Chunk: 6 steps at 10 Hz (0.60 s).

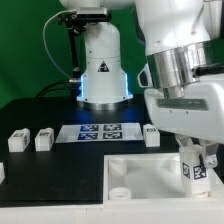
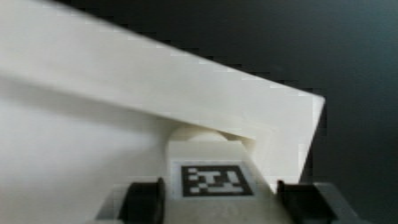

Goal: Assemble one leg

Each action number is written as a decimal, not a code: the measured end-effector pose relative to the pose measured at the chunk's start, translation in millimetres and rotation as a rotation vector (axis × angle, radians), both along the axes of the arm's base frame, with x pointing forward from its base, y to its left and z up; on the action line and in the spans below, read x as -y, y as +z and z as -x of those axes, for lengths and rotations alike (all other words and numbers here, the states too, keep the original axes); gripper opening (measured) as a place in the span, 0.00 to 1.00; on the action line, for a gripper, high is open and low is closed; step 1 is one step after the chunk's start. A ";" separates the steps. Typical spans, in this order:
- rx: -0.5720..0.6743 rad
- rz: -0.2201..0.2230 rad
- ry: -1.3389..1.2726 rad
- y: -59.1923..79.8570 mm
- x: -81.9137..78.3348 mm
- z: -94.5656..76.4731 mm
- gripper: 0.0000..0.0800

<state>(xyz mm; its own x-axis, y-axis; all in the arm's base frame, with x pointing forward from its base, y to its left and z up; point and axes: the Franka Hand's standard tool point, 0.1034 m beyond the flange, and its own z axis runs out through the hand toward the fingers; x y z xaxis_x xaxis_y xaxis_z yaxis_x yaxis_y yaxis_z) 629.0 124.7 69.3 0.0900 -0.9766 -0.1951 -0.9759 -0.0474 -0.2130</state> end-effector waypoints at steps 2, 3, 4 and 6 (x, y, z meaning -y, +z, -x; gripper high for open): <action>-0.046 -0.063 -0.222 0.2 -5.0 -0.7 0.38; -0.042 -0.058 -0.201 -0.2 -4.8 -0.5 0.47; -0.033 -0.050 -0.161 -0.2 -4.8 -0.5 0.47; -0.050 -0.025 0.022 -0.6 -6.8 3.0 0.78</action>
Offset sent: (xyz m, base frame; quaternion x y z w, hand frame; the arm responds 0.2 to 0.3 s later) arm 0.0000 0.0000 0.0000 0.0000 0.0000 -0.0899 0.9960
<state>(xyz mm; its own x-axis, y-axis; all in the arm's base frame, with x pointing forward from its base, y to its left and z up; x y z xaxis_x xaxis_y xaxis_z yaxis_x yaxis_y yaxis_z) 626.0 131.5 68.7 0.1014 -0.9693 -0.2239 -0.9841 -0.0647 -0.1653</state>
